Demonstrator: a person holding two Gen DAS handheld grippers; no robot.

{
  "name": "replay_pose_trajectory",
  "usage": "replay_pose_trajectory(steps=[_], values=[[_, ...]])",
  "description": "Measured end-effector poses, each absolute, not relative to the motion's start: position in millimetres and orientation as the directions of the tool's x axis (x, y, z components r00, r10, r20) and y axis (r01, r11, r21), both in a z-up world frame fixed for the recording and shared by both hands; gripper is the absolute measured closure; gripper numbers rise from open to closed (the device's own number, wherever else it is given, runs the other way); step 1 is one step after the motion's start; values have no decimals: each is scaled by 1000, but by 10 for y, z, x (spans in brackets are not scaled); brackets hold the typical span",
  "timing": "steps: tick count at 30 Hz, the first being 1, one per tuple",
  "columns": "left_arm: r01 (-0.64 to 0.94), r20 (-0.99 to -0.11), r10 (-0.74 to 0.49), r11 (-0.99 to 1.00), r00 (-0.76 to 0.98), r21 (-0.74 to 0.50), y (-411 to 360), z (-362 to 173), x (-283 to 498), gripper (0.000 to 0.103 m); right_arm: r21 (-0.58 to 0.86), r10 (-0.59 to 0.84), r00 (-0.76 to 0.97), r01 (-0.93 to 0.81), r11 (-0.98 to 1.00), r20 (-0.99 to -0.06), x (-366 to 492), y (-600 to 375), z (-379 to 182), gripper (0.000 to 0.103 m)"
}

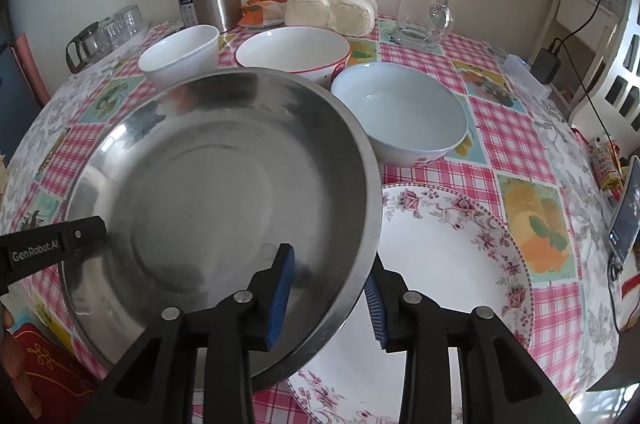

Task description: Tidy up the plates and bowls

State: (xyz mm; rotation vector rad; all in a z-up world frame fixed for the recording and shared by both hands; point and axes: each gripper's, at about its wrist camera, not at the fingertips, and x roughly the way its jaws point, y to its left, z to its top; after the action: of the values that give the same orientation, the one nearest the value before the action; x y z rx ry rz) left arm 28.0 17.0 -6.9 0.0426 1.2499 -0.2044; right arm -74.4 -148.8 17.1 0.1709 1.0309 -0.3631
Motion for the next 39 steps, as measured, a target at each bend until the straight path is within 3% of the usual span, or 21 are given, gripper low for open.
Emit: replay_pose_trajectory(steps=[5,9,14,17,20,22,26,28,36,39], values=[[169,-940,-130,982,314,-79,177,-31,285,76,-25,-215,476,374,927,-853,-749,-1497,210,57],[162,-932,-124,984,342,-72,192,24,276,62,-21,-221,483,386,922,-847,-762,-1509,234,54],[156,-925,-114,986,363,-61,204,67,278,60,-12,-230,494,405,914,-838,-777,-1542,271,54],[150,-925,-110,987,364,-58,216,69,291,53,-8,-239,507,415,910,-828,-790,-1551,305,54],[148,-926,-98,988,363,-47,223,70,289,48,-3,-250,522,429,903,-816,-810,-1571,341,44],[156,-929,-88,987,360,-33,201,58,287,37,2,-256,529,438,899,-809,-821,-1588,359,40],[175,-924,-69,985,375,-2,168,73,277,33,10,-256,529,448,894,-809,-825,-1614,355,29],[186,-921,-65,983,384,8,145,83,267,19,9,-258,529,449,893,-809,-820,-1612,352,27],[198,-907,-42,979,419,46,126,118,253,17,3,-271,550,446,895,-790,-832,-1613,374,3],[186,-902,-52,982,429,31,146,140,258,17,21,-266,558,454,891,-786,-842,-1658,383,0]])
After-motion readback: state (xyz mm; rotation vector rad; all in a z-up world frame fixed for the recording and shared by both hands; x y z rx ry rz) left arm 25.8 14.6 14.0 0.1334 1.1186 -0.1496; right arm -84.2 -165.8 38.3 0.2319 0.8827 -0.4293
